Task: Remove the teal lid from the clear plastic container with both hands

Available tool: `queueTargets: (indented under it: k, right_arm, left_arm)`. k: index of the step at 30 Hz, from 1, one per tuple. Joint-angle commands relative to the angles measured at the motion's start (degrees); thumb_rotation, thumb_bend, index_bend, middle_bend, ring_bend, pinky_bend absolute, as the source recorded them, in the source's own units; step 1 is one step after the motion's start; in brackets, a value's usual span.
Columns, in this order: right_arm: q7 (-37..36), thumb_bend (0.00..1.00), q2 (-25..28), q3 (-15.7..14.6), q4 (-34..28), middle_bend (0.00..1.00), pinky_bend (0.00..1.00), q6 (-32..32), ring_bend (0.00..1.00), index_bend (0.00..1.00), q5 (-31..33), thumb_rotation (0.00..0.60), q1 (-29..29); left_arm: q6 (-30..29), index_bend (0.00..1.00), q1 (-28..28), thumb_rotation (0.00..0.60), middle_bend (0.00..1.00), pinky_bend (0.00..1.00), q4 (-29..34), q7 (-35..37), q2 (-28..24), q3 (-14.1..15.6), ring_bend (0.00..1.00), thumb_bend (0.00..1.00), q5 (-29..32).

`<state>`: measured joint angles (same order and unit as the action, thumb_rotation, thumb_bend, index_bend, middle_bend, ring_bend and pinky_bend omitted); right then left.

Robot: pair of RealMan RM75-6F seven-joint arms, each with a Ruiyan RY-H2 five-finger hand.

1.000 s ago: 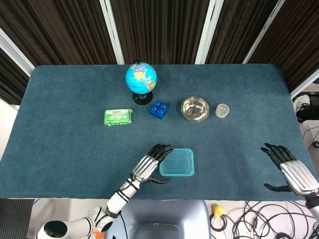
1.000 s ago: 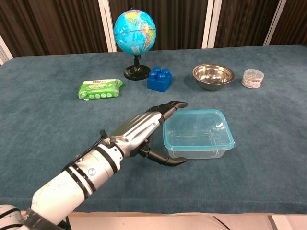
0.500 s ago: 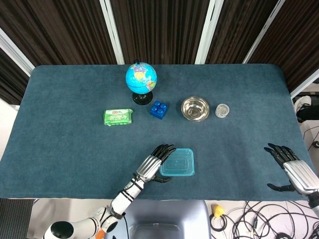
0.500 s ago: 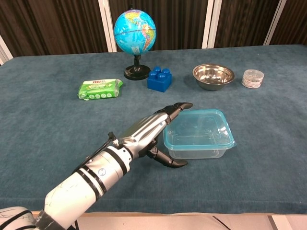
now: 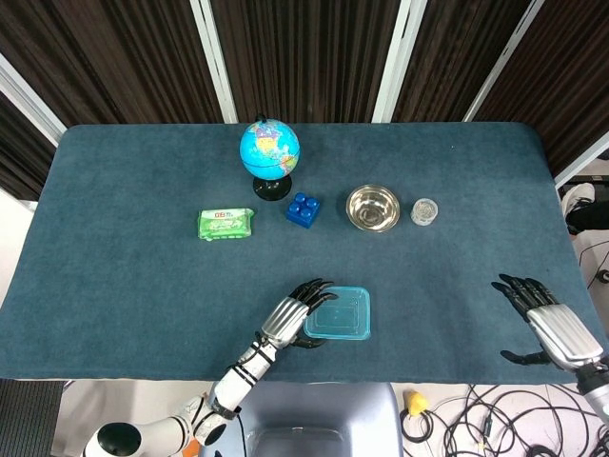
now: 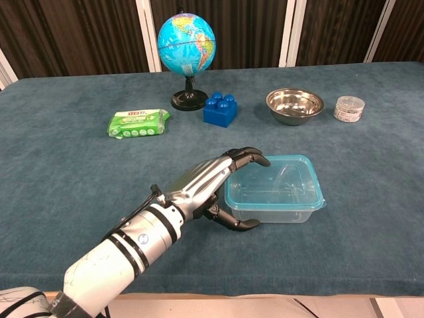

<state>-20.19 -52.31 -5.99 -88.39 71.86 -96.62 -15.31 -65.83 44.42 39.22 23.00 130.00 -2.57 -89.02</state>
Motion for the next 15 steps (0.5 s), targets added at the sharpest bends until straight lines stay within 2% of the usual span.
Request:
queueTargets:
  k: [1,4,9,15]
  right_arm:
    - [2.61,0.04,-3.70,1.91,-0.10,0.00,0.00,0.94,0.00,0.00,-1.98,0.600,-1.70]
    - [6.80,0.05,-8.12,3.47,0.67,0.00,0.00,0.14,0.00,0.04,-3.30,0.600,-3.76]
    - [13.23,0.12,-16.32,6.45,3.05,0.00,0.00,-1.37,0.00,0.24,-3.36,0.600,-6.98]
    - [13.83,0.13,-23.58,7.41,6.40,0.00,0.00,-3.10,0.00,0.38,-3.19,0.600,-9.86]
  left_arm:
    - [-0.29,0.59,-0.72,0.600,0.57,0.20,0.58,-0.41,0.00,0.56,0.28,0.23,-0.02]
    - [-0.14,0.59,-1.54,0.600,0.57,0.22,1.43,-0.50,0.00,0.89,0.29,0.23,0.18]
    - [0.00,0.59,-2.15,0.600,0.57,0.23,1.89,-1.21,0.00,1.12,0.30,0.23,0.01]
    - [-0.71,0.60,-2.87,0.600,0.58,0.23,1.60,-0.51,0.00,1.69,0.30,0.23,-0.86]
